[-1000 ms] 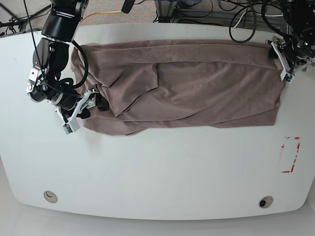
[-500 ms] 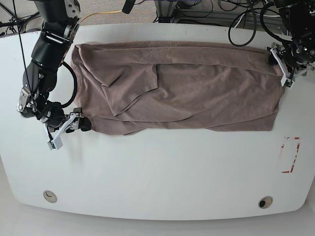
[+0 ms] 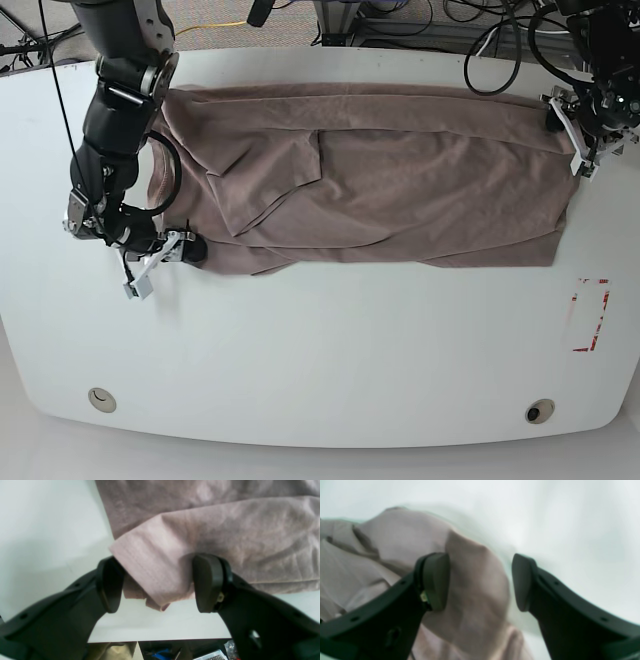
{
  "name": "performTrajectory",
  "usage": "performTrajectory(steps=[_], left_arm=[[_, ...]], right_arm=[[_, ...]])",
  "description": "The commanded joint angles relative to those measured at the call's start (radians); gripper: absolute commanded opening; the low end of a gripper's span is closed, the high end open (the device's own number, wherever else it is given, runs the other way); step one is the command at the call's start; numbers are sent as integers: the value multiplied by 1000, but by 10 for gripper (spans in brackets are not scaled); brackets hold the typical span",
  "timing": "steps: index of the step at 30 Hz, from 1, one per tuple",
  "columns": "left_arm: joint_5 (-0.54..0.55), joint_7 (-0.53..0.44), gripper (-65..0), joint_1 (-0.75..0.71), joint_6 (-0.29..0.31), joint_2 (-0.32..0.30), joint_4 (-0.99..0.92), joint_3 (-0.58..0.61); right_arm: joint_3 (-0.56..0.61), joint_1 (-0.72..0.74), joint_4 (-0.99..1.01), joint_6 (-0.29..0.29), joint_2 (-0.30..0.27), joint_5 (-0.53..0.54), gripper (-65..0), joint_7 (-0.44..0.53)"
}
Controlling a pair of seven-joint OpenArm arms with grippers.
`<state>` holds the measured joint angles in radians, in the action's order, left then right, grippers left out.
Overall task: Fold the T-shirt properly
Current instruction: 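Move the left gripper to the shirt corner beside it and grasp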
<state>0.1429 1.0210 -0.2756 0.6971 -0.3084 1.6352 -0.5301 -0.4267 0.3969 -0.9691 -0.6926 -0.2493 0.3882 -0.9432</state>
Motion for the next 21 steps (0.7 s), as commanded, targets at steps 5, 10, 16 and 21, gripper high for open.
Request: performTrajectory(steps=[5,10,16,21], left_arm=[[-1,14,-249,-3,1,-10,30,-46],[120,42,-243,2,1,27,122,-153],[288,190,-240,66,1,24,190,-226],[357,250,-240,146,1,24,205,-275]], right_arm=[[-2,21,-14,-6,-5,8,-531,5],[-2,23,-14,-6,-11,8,-614,5],[-2,23,-14,-6,-11,2,-612,5],[-2,20,-14,-6,-8,5,-612,3]])
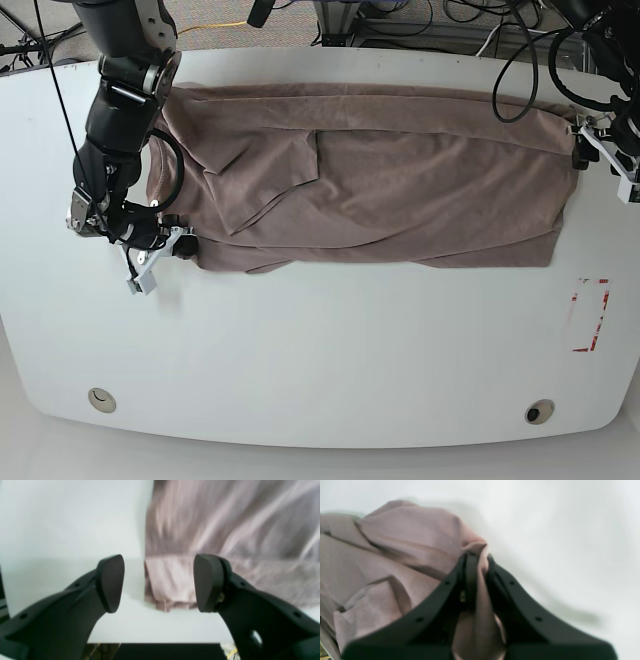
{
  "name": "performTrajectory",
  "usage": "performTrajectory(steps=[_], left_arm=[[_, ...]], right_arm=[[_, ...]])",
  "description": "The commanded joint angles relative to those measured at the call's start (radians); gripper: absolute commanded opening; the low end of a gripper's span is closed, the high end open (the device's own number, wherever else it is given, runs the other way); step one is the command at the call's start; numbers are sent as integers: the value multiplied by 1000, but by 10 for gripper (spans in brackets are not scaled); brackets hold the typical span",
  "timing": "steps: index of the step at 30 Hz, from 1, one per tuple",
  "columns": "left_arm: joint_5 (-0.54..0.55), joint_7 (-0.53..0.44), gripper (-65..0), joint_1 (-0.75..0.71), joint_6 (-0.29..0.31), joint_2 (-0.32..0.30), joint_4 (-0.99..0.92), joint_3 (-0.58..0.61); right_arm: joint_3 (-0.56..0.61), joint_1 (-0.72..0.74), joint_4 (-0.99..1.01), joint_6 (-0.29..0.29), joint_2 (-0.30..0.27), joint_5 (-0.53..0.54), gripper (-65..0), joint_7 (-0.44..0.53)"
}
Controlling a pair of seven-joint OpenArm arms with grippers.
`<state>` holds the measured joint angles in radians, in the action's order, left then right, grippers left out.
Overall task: Fold the T-shirt properly
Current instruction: 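Move the left gripper to the shirt corner beside it and grasp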
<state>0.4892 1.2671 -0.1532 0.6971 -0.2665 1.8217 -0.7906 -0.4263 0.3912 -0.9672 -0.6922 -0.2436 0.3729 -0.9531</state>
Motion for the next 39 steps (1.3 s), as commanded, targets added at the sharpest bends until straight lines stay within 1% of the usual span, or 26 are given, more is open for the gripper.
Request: performTrajectory(steps=[1,3,6,7,8,11,13,16,20,23,27,29,32,35,39], left_arm=[[10,12,-240,53,1,-18,16,-17],[4,12,-240,99,1,-18,6,-14],[-44,12,-236,183,1,-15,-37,-10],[-60,12,-225,211,1,-15,-58,0],[-77,10,-190,251,-3,-17,-98,17],[-125,9,-113,340,-47,-18,-195,55],[-159,-5,-93,386,-75,-18,-251,63],[-195,-74,-90,432,-98,-18,-345,90],[-200,-166,-94,479,-98,-18,-488,142],[-203,-228,-94,491,-100,-18,-586,144],[-203,-343,-94,521,-101,-18,-724,159],[-203,-364,-94,531,-101,-21,-787,168],[-200,-390,-94,541,-101,-43,-857,167],[-203,-450,-96,564,-101,-43,-919,176],[-197,-459,-96,577,-101,-44,-963,231]], right_arm=[[-3,19,-16,-6,-13,21,-612,13],[-3,8,-17,-6,-13,24,-612,13],[-3,7,-17,-6,-15,24,-612,13],[-3,7,-17,-6,-15,24,-612,13],[-3,7,-17,-6,-15,24,-612,13],[-3,7,-17,-6,-13,24,-612,13],[-3,5,-17,-6,-13,24,-612,13],[-6,5,-16,-6,-13,24,-612,13],[-4,5,-17,-6,-12,25,-612,12],[-9,5,-16,-6,-12,25,-612,13],[-9,5,-19,-6,-12,25,-612,15],[-9,5,-19,-6,-12,25,-612,12],[-9,-7,-16,-6,-18,25,-612,13],[-9,-8,-17,-6,-18,25,-612,15],[-9,-15,-29,-6,-18,25,-612,12]])
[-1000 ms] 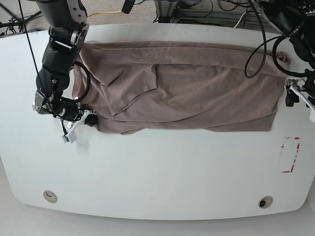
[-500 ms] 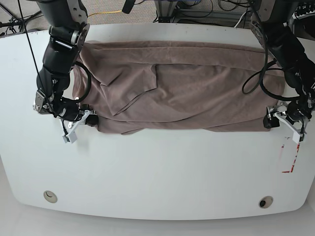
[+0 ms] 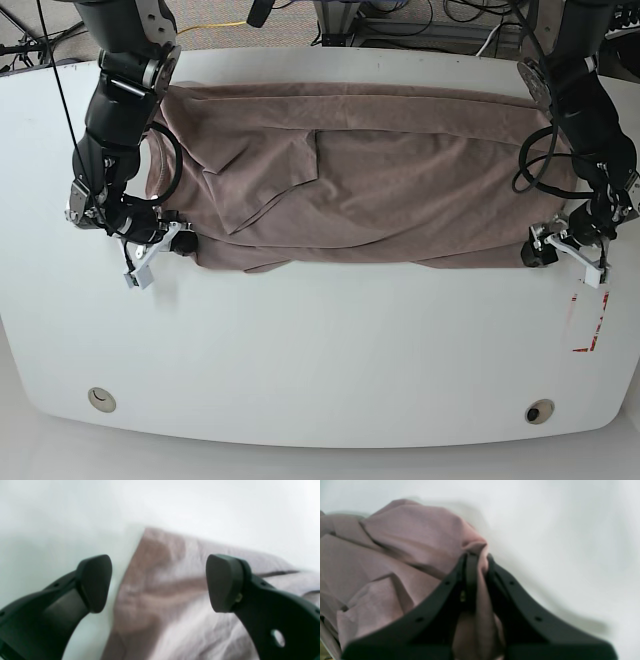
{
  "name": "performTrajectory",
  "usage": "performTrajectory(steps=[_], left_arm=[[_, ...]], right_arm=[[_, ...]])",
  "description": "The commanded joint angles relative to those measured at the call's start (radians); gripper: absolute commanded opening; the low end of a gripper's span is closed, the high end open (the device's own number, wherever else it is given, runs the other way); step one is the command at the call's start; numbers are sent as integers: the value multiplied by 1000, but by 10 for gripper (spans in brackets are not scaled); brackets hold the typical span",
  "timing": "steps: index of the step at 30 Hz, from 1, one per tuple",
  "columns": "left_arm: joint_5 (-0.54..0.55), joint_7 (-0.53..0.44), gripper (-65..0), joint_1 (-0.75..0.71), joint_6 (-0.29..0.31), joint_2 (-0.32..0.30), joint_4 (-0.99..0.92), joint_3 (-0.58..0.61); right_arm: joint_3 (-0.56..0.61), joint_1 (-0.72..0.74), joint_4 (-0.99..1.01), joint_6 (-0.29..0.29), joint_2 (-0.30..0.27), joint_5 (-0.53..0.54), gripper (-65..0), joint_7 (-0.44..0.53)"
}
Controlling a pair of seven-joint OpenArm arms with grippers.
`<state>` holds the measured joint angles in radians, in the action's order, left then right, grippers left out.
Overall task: Fold the T-shirt properly
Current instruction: 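Move the left gripper to the shirt corner beside it and grasp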
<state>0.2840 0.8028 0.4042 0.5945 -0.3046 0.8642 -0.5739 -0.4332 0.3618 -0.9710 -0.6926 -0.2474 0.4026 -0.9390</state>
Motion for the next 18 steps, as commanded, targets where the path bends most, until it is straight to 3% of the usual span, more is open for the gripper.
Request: performTrajectory(steps=[1,3,7,13,18], left_arm=[[8,3,-97,22,2,-6,-12,24],[8,3,-115,22,3,-3,-13,25],[8,3,-265,20,3,28,-9,45],[4,-4,-585,17,3,29,-13,42],[4,3,-643,17,3,15,-6,42]], right_arm=[[-2,15,-27,-6,-14,-4,-612,-2],[-2,15,-26,-6,-14,-4,-612,-2],[-2,15,-27,-6,-11,-4,-612,-2],[-2,19,-27,-6,-14,-4,-614,-1],[1,36,-27,-6,-14,-4,-650,-1]])
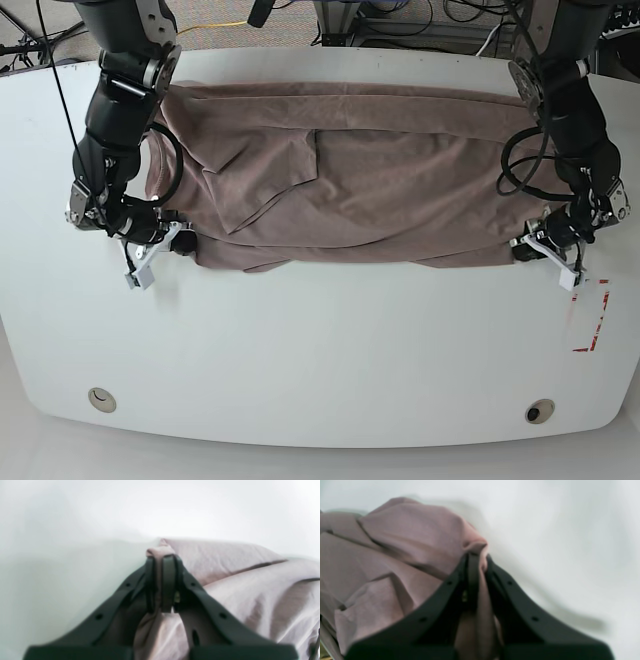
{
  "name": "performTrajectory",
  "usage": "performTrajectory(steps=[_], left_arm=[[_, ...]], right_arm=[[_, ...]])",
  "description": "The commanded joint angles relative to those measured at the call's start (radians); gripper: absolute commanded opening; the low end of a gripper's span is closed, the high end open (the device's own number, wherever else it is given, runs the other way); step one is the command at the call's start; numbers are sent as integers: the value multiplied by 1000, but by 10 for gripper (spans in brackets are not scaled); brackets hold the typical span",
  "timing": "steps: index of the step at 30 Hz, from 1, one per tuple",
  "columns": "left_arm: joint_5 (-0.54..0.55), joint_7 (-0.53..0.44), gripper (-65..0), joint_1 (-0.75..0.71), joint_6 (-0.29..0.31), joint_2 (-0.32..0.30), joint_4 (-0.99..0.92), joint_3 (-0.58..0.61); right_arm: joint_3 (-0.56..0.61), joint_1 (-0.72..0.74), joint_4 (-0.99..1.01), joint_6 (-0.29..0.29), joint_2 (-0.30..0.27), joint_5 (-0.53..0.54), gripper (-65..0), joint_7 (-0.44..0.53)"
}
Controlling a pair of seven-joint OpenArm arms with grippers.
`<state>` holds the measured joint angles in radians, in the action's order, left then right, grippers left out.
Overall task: Fold the T-shirt properly
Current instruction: 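Move the left gripper to the shirt corner beside it and grasp, then lift the shirt edge with both grippers and fold it over the shirt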
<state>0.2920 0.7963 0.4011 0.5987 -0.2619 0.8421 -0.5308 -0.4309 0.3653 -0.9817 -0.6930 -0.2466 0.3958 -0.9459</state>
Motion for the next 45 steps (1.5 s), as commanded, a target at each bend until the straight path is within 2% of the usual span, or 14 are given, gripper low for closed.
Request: performTrajectory(steps=[1,4,8,10,24,32,38,45], left_arm=[[-1,10,-649,20,-1,-38,16,-1],[2,16,-650,20,2,-44,18,-1],[2,70,-650,17,5,-46,99,-4],[2,96,-650,-18,5,-46,187,-4],[13,124,-650,-150,7,-37,552,-1],[149,124,-650,-239,7,-46,664,-2],[157,125,-650,-287,7,-61,721,1],[158,231,-650,-354,7,-66,837,-25]], right_arm=[[-1,42,-16,-5,-17,1,-650,6],[2,65,-16,-5,-17,1,-650,5],[2,94,-26,-5,-23,1,-650,-22],[2,102,-78,-5,-40,2,-650,-46],[0,71,-431,-5,-29,4,-650,-227],[0,-28,-541,-5,-36,140,-650,-236],[-3,-65,-541,-5,-35,150,-650,-236],[-6,-145,-635,-5,-38,151,-650,-236]])
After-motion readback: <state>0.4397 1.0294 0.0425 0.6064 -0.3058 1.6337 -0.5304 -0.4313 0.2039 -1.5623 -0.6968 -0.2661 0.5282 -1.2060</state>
